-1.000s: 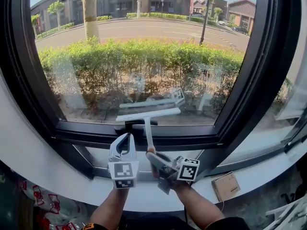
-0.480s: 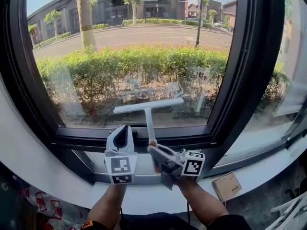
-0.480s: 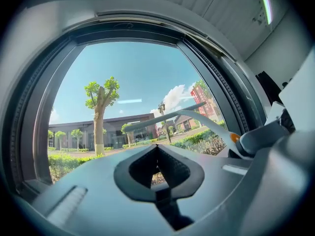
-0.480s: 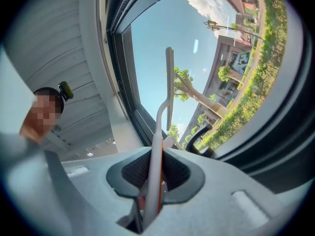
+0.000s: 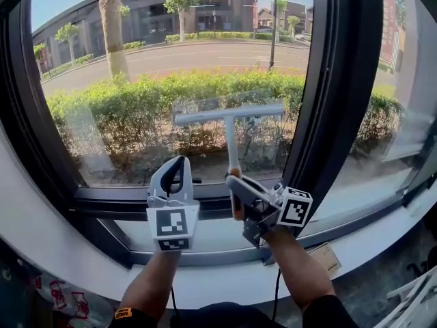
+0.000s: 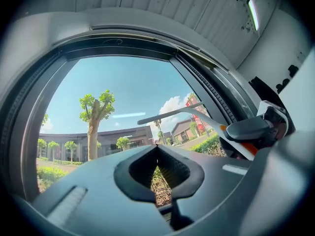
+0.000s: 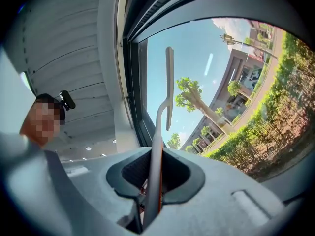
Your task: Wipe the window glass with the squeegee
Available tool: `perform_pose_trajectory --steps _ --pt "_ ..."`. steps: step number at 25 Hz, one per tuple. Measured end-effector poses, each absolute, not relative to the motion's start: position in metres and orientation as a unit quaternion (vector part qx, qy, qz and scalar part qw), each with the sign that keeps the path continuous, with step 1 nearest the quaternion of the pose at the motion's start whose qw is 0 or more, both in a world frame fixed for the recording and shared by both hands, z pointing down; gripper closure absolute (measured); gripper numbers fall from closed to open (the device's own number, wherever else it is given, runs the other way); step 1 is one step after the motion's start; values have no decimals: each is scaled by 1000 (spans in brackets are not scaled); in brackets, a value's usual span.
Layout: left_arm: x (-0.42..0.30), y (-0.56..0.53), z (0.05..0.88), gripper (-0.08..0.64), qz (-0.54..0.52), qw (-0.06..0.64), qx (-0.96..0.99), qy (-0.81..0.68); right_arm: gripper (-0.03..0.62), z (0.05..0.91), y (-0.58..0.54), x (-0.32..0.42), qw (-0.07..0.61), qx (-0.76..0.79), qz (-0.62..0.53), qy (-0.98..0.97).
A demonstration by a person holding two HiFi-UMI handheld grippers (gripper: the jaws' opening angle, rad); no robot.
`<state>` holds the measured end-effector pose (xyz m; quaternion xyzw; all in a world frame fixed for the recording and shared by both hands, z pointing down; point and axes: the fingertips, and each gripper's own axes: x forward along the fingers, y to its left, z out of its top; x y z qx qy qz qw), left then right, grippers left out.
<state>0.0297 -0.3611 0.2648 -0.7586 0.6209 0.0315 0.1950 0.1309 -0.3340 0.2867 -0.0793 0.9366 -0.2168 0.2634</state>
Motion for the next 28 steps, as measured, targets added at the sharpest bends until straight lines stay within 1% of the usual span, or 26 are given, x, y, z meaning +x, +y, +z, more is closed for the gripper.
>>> perform_pose_trajectory --steps 5,12,15,21,28 --pt "41 -360 264 546 35 194 -765 613 543 288 -341 134 267 -80 -230 933" --pt "41 -362 290 546 20 173 -768 616 543 309 -342 134 271 -74 -262 923" --pt "40 -363 311 546 8 154 -771 618 543 328 -342 136 266 -82 -269 922" --pt "44 -367 351 546 -16 121 -779 616 543 376 -335 134 264 -84 -322 905" --pt "51 -365 378 546 -33 105 -787 607 543 436 -327 145 242 -114 -364 892"
